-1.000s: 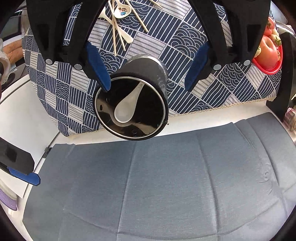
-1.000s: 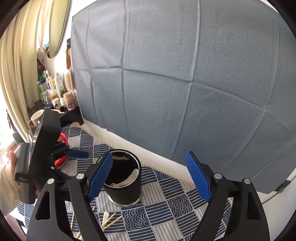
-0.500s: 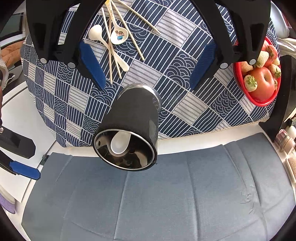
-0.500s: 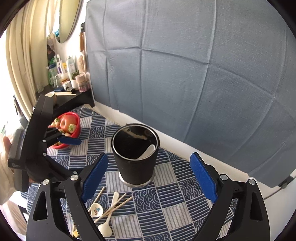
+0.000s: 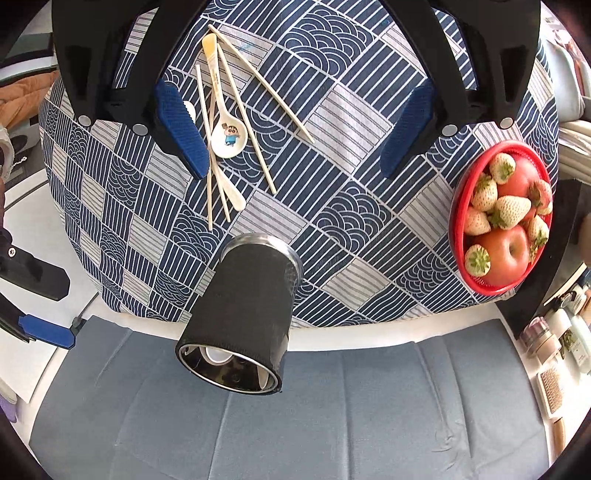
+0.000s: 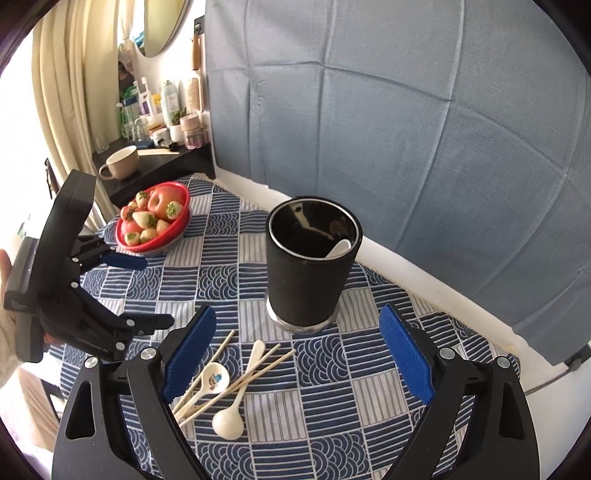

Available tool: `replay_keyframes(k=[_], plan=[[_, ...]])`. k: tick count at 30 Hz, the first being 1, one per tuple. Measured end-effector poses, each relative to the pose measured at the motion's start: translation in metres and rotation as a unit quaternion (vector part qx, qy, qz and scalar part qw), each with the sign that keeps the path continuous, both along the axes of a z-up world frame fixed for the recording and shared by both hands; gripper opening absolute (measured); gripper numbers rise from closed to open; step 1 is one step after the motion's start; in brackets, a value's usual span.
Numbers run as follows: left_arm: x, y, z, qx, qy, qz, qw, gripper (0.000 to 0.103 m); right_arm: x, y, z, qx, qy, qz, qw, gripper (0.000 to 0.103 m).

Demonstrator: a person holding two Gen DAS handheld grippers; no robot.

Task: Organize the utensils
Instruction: 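Withdraw the right tool and move it toward the cartoon-print spoon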

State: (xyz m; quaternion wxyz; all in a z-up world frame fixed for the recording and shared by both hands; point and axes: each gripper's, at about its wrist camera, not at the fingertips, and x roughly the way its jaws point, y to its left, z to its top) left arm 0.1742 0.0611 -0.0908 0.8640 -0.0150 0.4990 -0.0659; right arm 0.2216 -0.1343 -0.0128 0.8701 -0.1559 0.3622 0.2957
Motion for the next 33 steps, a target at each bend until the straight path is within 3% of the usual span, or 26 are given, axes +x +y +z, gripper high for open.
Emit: replay_keyframes(k=[10, 20, 33], plan=[[-0.043, -0.02, -0.021, 0.007, 0.019, 0.004, 0.9998, 0.092, -0.027, -0.009, -0.028, -0.02, 0.024, 0.016, 0.999, 0.085], [-0.059, -0.046, -0.049, 0.013, 0.044, -0.019, 0.9988, 0.092, -0.032, -0.015, -0.056, -0.035, 0.048, 0.026, 0.998, 0.085], [-0.065, -0.053, -0.084, 0.006, 0.086, 0.023, 0.996, 0.092, -0.014, -0.004, -0.085, -0.06, 0.092, 0.092, 0.99, 0.085]])
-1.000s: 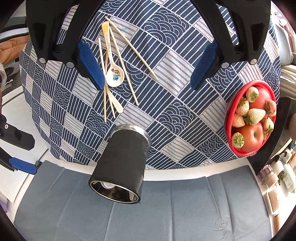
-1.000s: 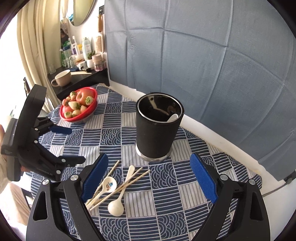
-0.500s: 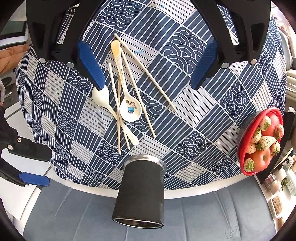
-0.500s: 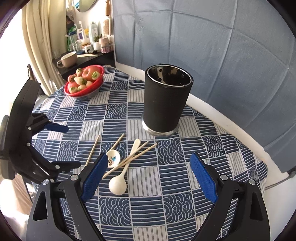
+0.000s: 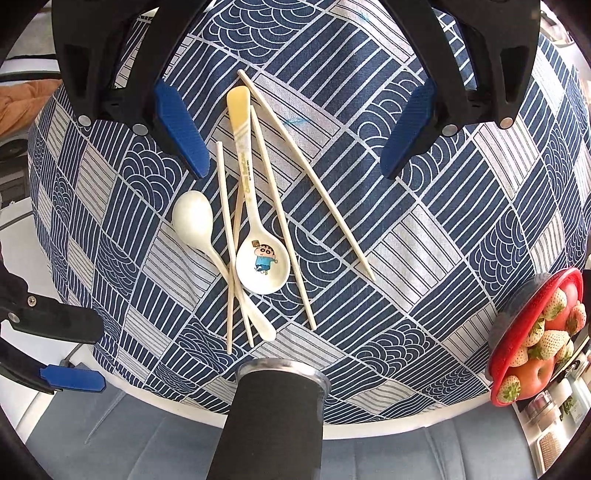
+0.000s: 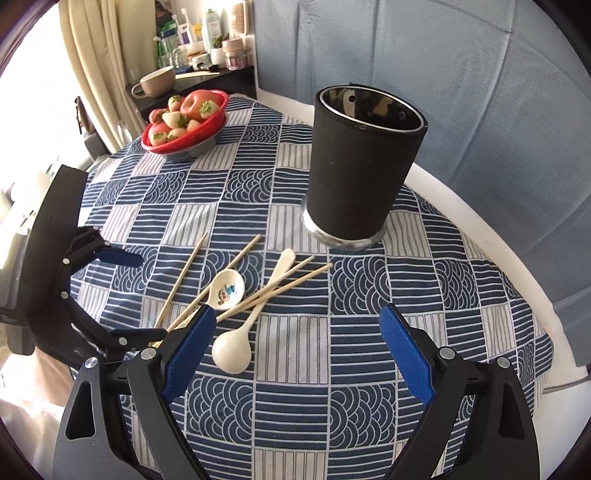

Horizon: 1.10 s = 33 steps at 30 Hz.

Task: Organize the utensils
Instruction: 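Withdraw the right tool and move it toward the cartoon-print spoon, then grasp the cartoon-print spoon's handle end with the right gripper and lift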

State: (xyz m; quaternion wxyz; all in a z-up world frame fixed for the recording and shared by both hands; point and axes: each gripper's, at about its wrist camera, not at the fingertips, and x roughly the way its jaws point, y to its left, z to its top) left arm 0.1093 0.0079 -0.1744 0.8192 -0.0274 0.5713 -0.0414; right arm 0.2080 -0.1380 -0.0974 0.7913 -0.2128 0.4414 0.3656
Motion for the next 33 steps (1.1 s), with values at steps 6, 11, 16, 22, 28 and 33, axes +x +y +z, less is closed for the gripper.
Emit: replay_keyframes(k=[6, 11, 16, 22, 28, 33], plan=[[-0.006, 0.0, -0.008, 0.003, 0.013, 0.004, 0.9999, 0.092, 0.005, 0.018, -0.014, 0.004, 0.023, 0.038, 0.999, 0.085], [-0.014, -0.002, -0.017, 0.003, 0.016, 0.007, 0.9999, 0.092, 0.005, 0.037, -0.033, -0.011, 0.032, 0.065, 0.997, 0.084], [-0.022, -0.006, -0.027, 0.005, 0.024, 0.014, 0.9996, 0.092, 0.008, 0.047, -0.051, -0.016, 0.053, 0.075, 0.996, 0.082], [-0.026, -0.009, -0.032, 0.012, 0.024, 0.02, 0.9994, 0.092, 0.009, 0.06, -0.069, -0.027, 0.074, 0.091, 0.993, 0.075], [-0.027, -0.01, -0.03, 0.008, 0.019, 0.03, 0.9993, 0.092, 0.015, 0.077, -0.085, -0.026, 0.103, 0.104, 0.989, 0.053], [-0.023, -0.016, -0.033, 0.02, 0.015, 0.023, 0.9994, 0.092, 0.021, 0.078, -0.098, -0.014, 0.165, 0.102, 0.981, 0.005]])
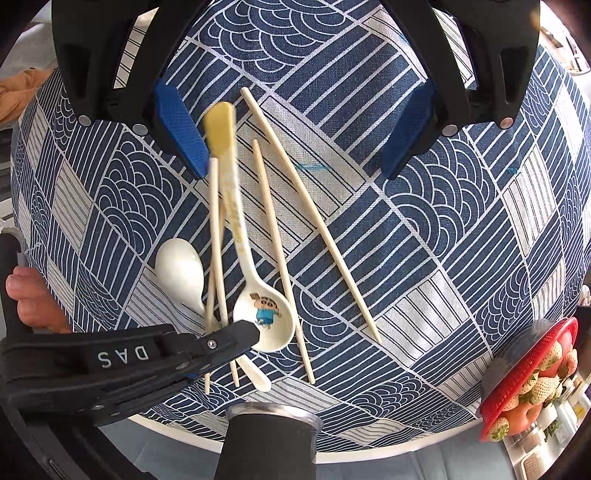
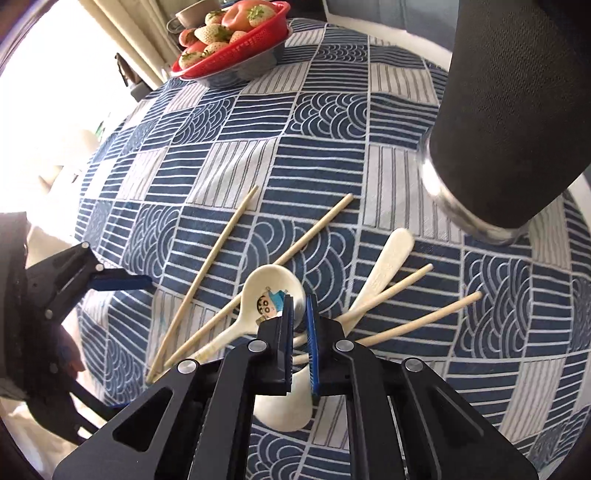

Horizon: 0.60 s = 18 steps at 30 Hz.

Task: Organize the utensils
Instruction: 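Grasp the cartoon-print spoon's handle end with the right gripper and lift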

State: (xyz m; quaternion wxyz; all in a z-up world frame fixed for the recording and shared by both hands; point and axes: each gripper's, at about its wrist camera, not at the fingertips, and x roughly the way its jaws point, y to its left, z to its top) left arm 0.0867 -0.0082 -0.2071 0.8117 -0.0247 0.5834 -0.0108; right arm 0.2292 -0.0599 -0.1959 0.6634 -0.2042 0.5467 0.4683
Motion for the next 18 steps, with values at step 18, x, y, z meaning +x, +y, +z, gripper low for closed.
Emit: replay_keyframes(k=[18], plan=[[0.006, 0.004, 0.004, 0.019, -0.004, -0.019, 0.9996, 0.058, -0.01, -0.019, 0.037, 0.079, 0.025, -0.067, 0.994, 0.004]])
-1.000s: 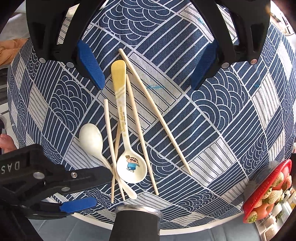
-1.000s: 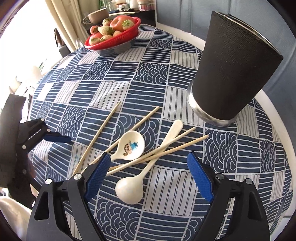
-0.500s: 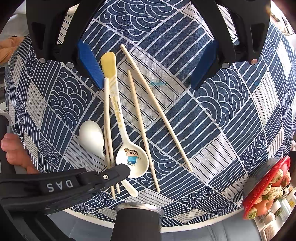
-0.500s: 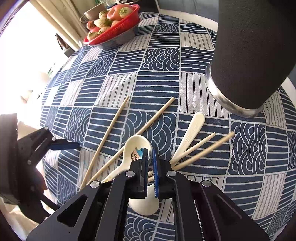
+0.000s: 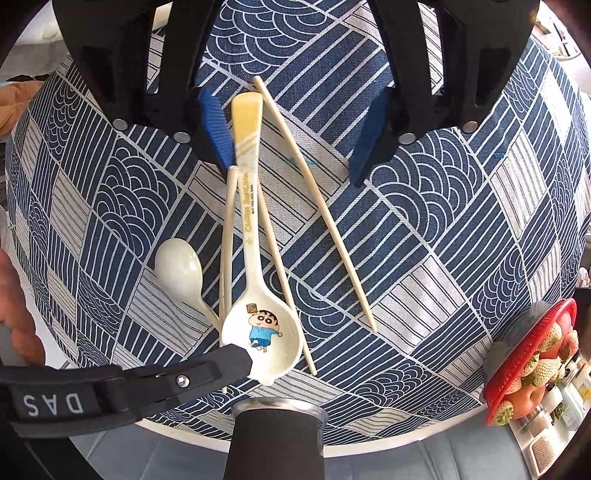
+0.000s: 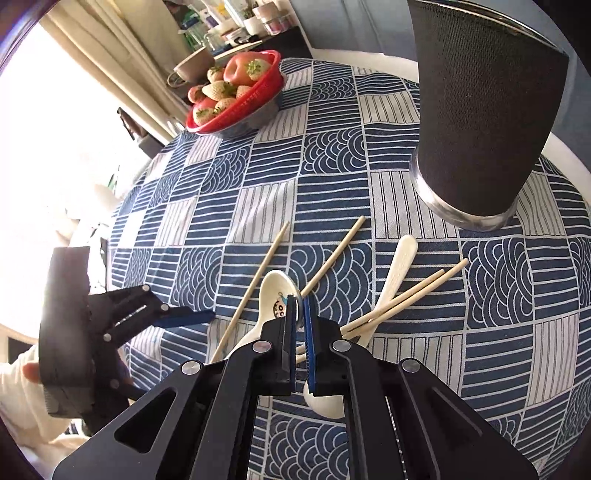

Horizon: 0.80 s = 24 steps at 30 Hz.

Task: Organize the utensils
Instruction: 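Grasp the cartoon-print spoon's handle end with the right gripper and lift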

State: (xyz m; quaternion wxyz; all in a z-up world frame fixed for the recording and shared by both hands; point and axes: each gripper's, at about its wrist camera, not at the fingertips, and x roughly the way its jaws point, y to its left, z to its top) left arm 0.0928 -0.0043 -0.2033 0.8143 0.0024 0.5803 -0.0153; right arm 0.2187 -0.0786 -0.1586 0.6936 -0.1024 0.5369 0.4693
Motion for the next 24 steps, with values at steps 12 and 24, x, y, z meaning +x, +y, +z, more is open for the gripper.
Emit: replay_keyframes(k=[12, 24], plan=[[-0.018, 0.016, 0.015, -0.015, 0.006, -0.011, 0.9998, 0.016, -0.016, 0.001, 0.031, 0.029, -0.025, 0.007, 0.999, 0.004], [-0.013, 0.017, 0.042, 0.015, -0.018, -0.045, 0.9987, 0.016, -0.024, -0.006, 0.058, 0.056, -0.059, -0.03, 0.996, 0.004]])
